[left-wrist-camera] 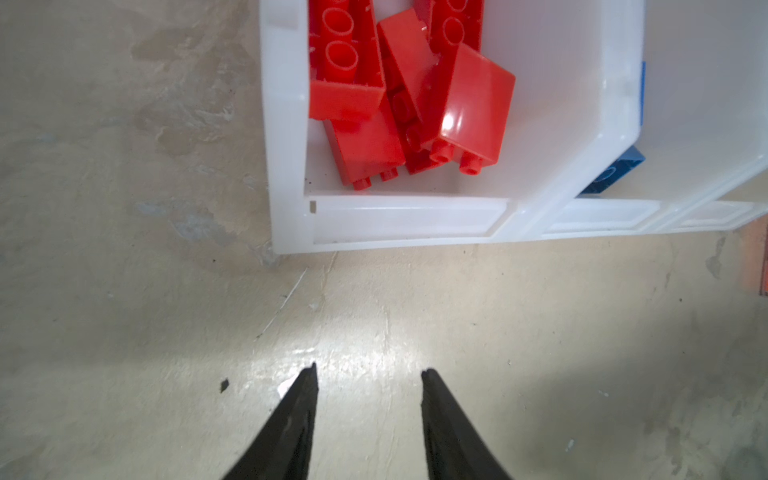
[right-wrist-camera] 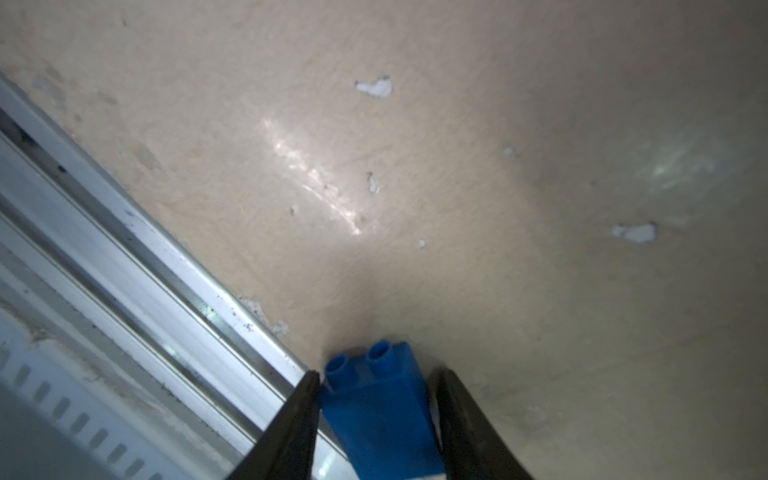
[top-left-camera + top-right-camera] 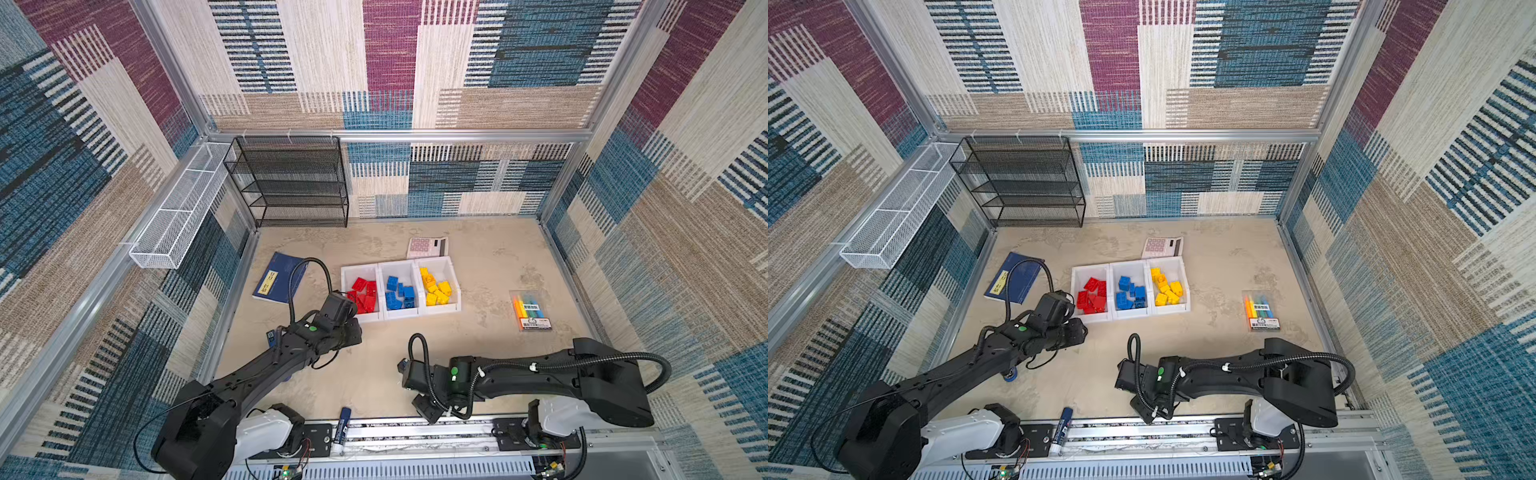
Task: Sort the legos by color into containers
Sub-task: 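Lower the right gripper onto the blue brick near the robot and grasp, then carry the blue brick with the right gripper into the middle compartment and release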
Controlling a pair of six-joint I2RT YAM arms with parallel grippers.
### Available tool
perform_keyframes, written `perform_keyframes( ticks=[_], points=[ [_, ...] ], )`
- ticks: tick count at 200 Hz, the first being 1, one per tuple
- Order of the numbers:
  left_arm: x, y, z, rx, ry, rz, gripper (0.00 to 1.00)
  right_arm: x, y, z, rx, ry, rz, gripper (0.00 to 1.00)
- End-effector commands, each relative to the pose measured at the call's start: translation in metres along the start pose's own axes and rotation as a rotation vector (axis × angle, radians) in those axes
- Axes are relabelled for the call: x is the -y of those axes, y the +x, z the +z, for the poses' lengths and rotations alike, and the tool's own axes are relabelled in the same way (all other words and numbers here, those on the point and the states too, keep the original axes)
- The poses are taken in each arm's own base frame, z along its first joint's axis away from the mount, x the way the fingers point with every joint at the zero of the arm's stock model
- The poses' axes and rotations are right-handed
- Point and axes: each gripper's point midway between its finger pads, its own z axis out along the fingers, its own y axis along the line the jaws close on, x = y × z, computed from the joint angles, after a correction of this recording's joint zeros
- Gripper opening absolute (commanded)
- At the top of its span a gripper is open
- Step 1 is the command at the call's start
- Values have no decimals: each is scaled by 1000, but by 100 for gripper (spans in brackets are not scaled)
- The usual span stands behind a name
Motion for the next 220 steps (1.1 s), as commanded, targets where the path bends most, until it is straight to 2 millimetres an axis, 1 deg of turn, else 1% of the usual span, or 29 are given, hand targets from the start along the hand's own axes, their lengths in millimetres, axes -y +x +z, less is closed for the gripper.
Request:
perform_keyframes(
  ticks=[1,13,31,46,56,74,87,106,117,120,136,149,158,170,188,196,198,201,214,220],
  points=[
    [2,-1,1,7,12,-22,45,8,0,2,4,45,28,43],
    [3,-2,1,7,15,-19,45,10,-4,-1,21,58,33,40],
    [3,-3,1,10,14,-20,45,15,-13,-7,48,82,46,38],
    [3,-2,1,9,14,-19,45,23,-26,-13,80,87,66,38],
    [3,-3,1,9,15,-19,45,31,-40,-21,118,91,78,37],
    [4,-4,0,12,20,-15,45,52,-78,-40,222,106,102,37],
    [3,-3,0,12,19,-16,44,70,-114,-58,308,111,123,37],
    [4,-3,-1,12,29,-15,45,101,-170,-82,429,138,143,37],
    [4,-2,-1,12,31,-17,45,120,-200,-89,472,152,158,37],
    [4,-3,-2,12,31,-17,45,124,-209,-93,490,156,161,37],
    [4,-2,-2,11,34,-15,45,149,-248,-98,525,185,177,37],
    [4,-2,-3,10,38,-15,45,168,-270,-96,533,197,196,37],
    [3,-2,-3,8,37,-17,45,178,-280,-91,527,206,212,37],
    [4,-1,-3,5,43,-16,45,189,-291,-90,530,217,234,38],
    [4,-1,-4,7,44,-19,45,200,-298,-85,521,236,254,39],
    [3,0,-4,7,42,-17,45,204,-296,-79,503,240,264,41],
    [3,0,-4,6,42,-17,45,205,-295,-77,496,243,266,42],
    [3,0,-4,7,43,-18,45,207,-301,-83,512,246,272,45],
    [3,-1,-4,6,42,-13,45,212,-300,-80,500,262,291,63],
    [3,-2,-5,8,41,-10,45,213,-301,-82,505,261,292,68]
  ],
)
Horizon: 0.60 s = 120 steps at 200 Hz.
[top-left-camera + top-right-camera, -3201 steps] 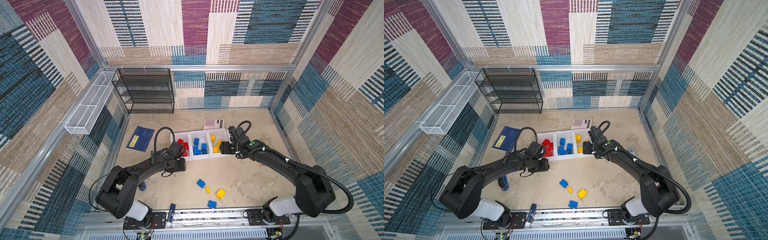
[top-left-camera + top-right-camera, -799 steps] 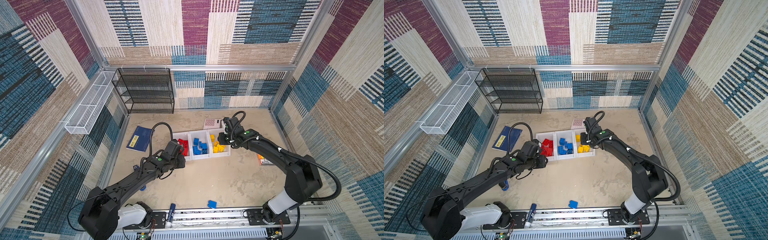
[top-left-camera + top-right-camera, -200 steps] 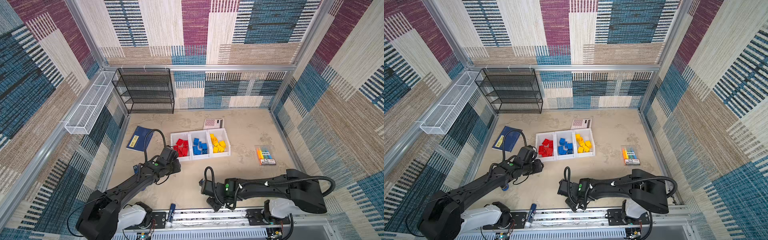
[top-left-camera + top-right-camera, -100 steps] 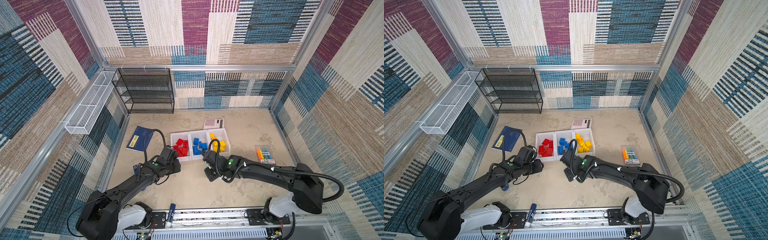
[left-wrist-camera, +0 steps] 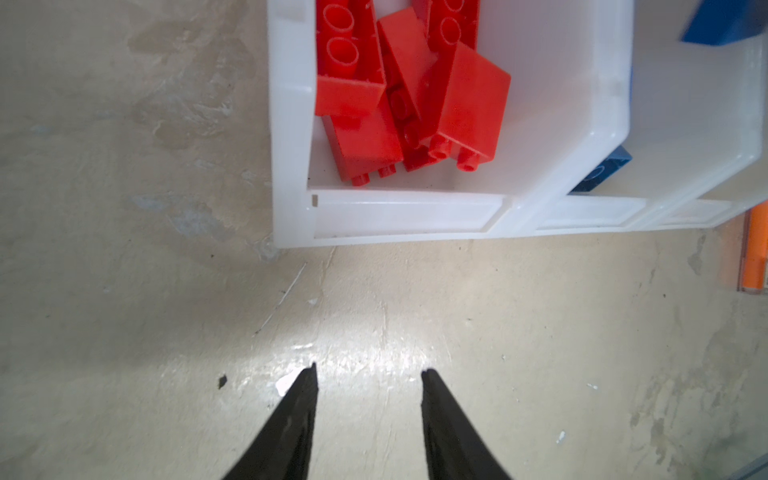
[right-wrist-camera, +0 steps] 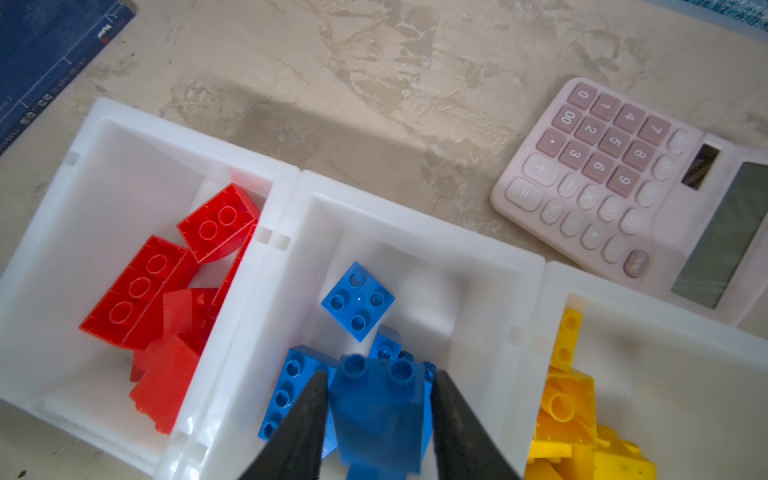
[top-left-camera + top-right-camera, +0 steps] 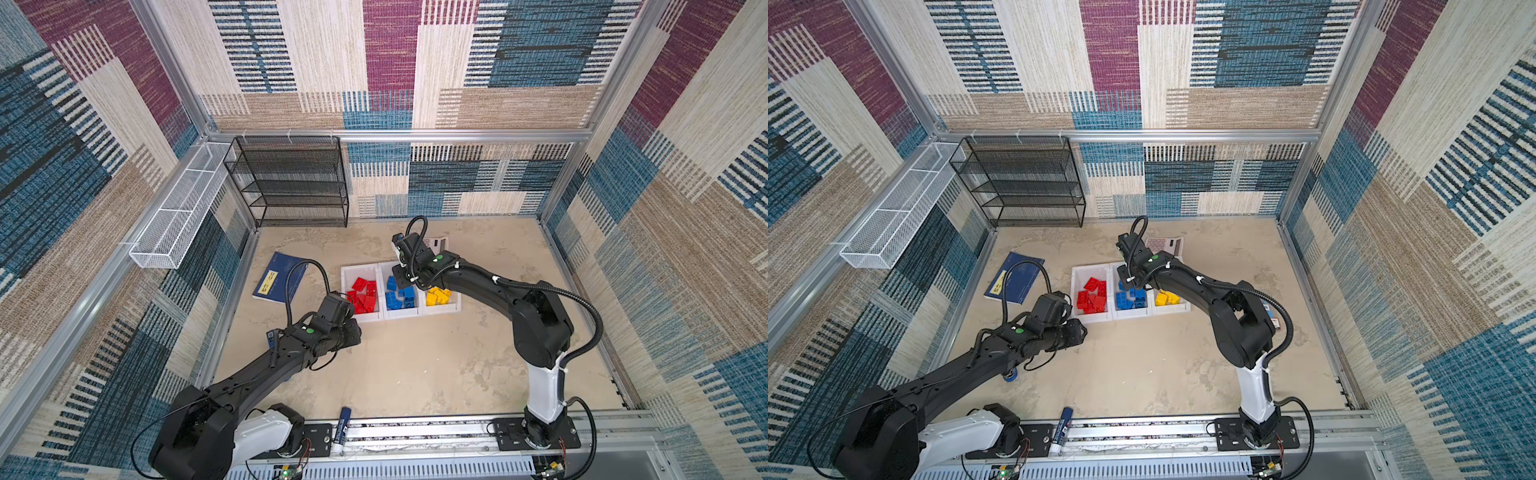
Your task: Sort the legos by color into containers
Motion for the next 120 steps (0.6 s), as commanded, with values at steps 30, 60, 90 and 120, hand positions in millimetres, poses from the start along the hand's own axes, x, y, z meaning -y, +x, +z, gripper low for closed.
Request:
perform_keyframes(
  ticks=[30,60,90,120],
  points=[
    [3,-7,-4,12,6,8,45,7,-15,-13,47,15,18,79],
    [6,-18,-9,43,4,23,45,11,-23,-35,104,3,27,83],
    [14,-46,-25,128,-3,79,46,27,-45,-79,259,-3,64,84],
    [21,-97,-57,315,-53,191,50,69,-68,-147,522,46,109,90]
  ],
)
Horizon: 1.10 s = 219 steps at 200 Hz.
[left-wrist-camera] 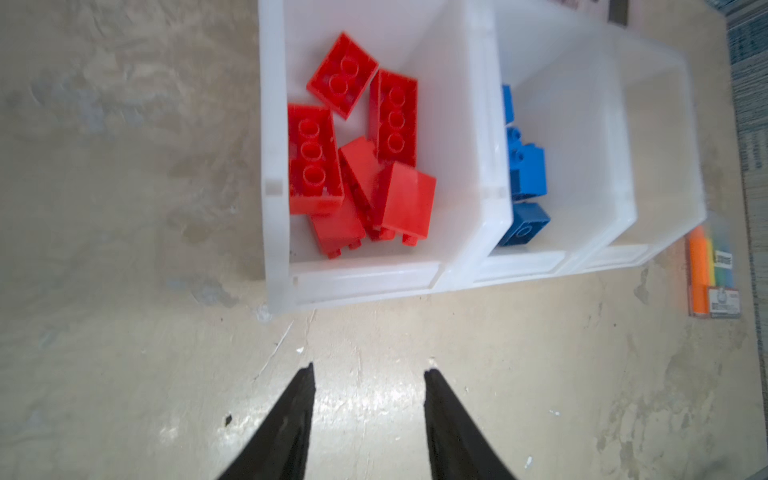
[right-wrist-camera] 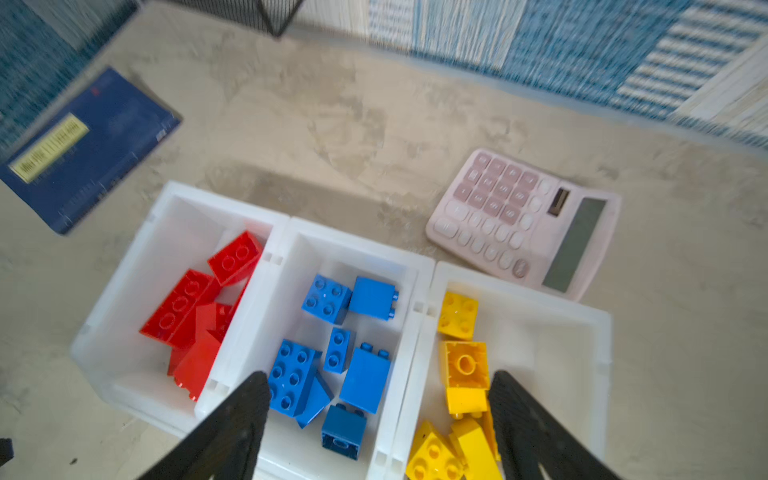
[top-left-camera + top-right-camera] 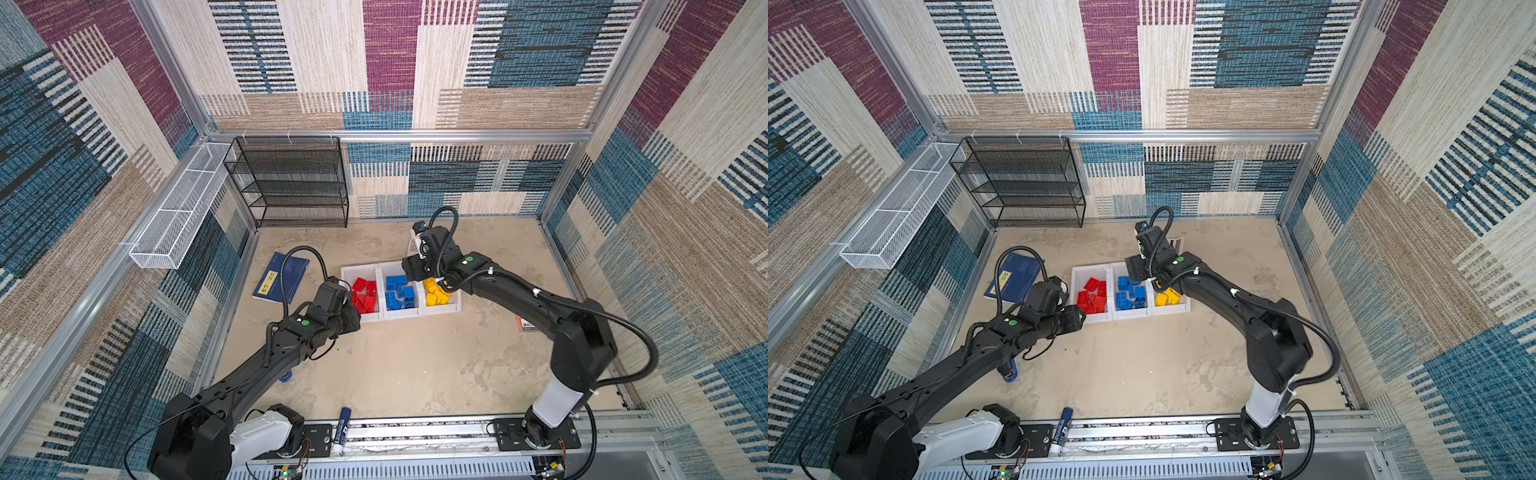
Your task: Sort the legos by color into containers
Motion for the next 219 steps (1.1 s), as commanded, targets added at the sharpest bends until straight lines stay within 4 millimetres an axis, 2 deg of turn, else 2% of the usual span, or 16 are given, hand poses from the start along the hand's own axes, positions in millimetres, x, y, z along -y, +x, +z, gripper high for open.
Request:
perform_keyframes(
  ticks=[1,17,33,45,62,86,103,113,132,141,164,177,188,199,212,219],
  points=[
    [-4,-42,-18,150,-73,126,51,23,-55,-43,280,25,33,90],
    [-16,-73,-35,271,-167,165,62,54,-69,-76,408,65,58,97],
    [-37,-101,-52,404,-297,175,84,87,-77,-109,523,116,72,99],
    [-56,-115,-62,489,-378,169,95,110,-73,-131,606,174,70,99],
    [-82,-122,-61,557,-444,180,98,150,-49,-154,708,318,98,100],
    [-128,-101,-35,570,-552,202,98,191,26,-146,706,458,119,99],
    [-161,-74,-17,532,-639,135,98,201,84,-127,611,486,170,100],
    [-168,-62,-4,520,-633,132,98,205,111,-123,588,506,203,100],
    [-160,-76,1,567,-559,165,98,215,148,-131,634,560,251,100],
    [-154,-90,2,633,-513,207,97,225,153,-136,645,593,288,100],
    [-162,-100,14,624,-472,250,97,245,150,-137,672,580,320,100],
    [-177,-93,31,584,-405,199,95,257,146,-134,679,581,341,100],
    [-183,-96,39,641,-364,198,97,263,140,-128,682,572,344,100],
    [-181,-92,46,528,-340,188,98,263,131,-116,678,541,317,100],
    [-174,-97,51,562,-306,235,98,261,119,-97,633,497,239,100],
    [-174,-95,52,529,-300,228,98,263,122,-93,635,502,235,100]
  ],
)
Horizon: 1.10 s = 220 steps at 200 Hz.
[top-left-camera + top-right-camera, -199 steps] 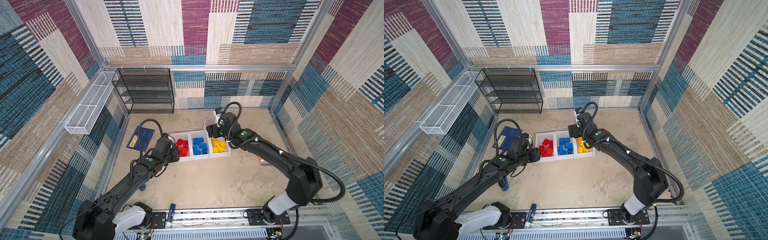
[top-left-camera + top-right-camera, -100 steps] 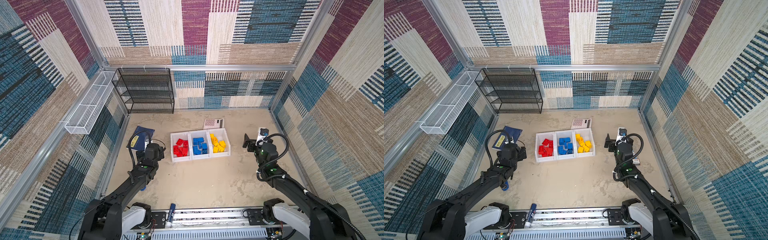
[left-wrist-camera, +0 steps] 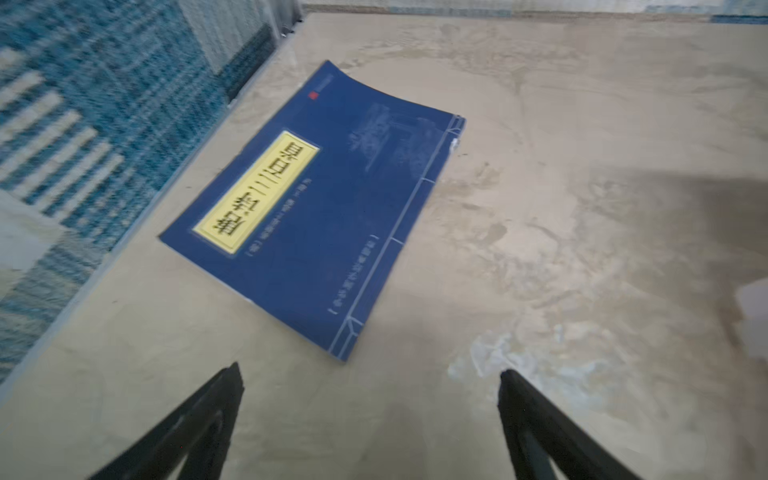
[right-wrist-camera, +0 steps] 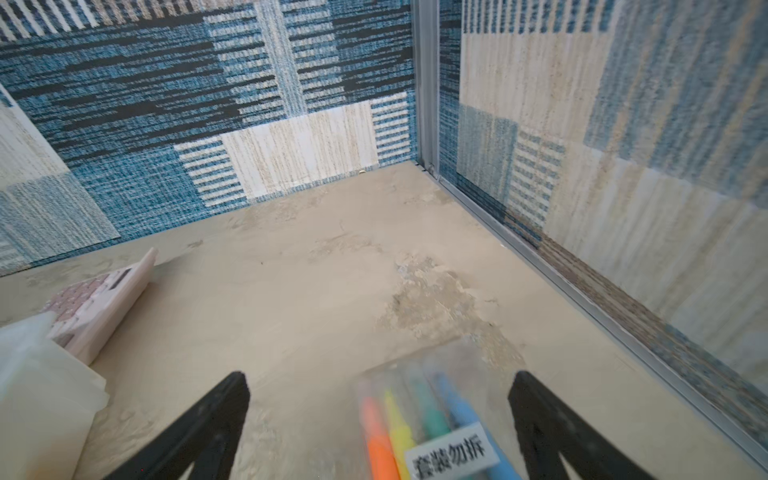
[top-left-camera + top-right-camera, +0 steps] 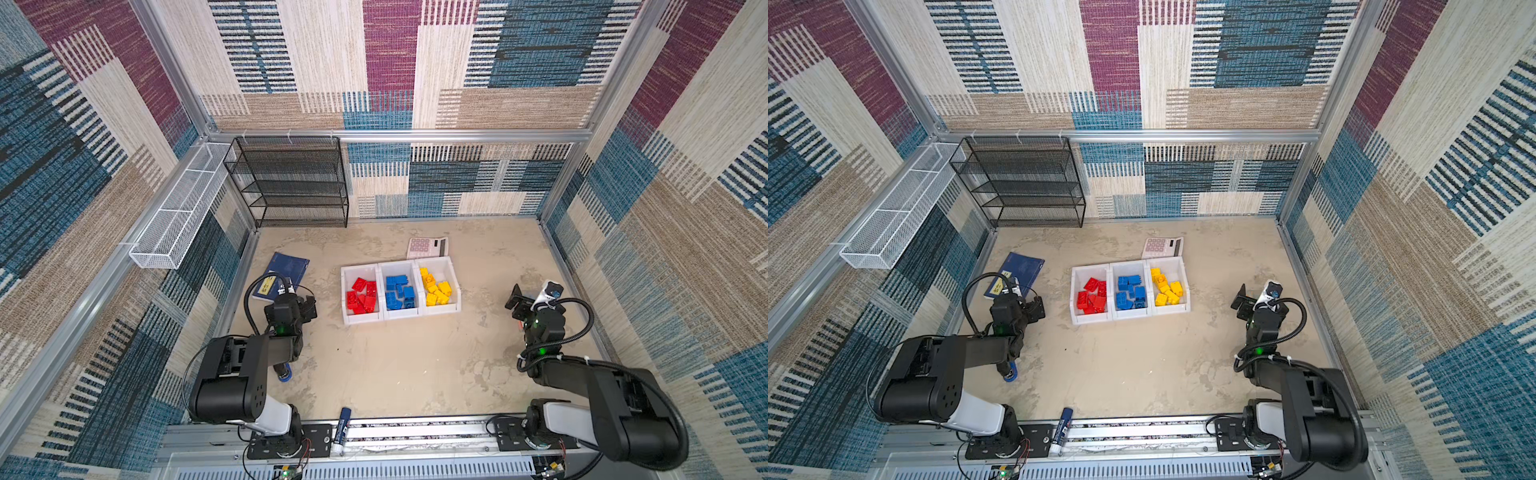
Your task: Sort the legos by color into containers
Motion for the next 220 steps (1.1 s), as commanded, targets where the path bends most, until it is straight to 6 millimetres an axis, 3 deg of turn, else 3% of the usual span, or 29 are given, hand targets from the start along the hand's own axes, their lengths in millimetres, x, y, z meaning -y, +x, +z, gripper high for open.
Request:
perform_keyframes(
  ticks=[1,15,29,38,220],
  points=[
    [23,-24,1,69,135,19,98,-24,-23,13,102,-117,-30,100],
    [22,-25,2,83,131,23,99,-36,-17,17,82,-152,-78,100],
    [23,-25,2,78,133,22,98,-46,-14,5,153,-236,-103,100],
    [22,-24,2,78,131,23,99,-45,-4,10,88,-224,-104,100],
    [23,-26,1,87,131,24,98,-46,-8,9,107,-229,-105,100]
  ],
)
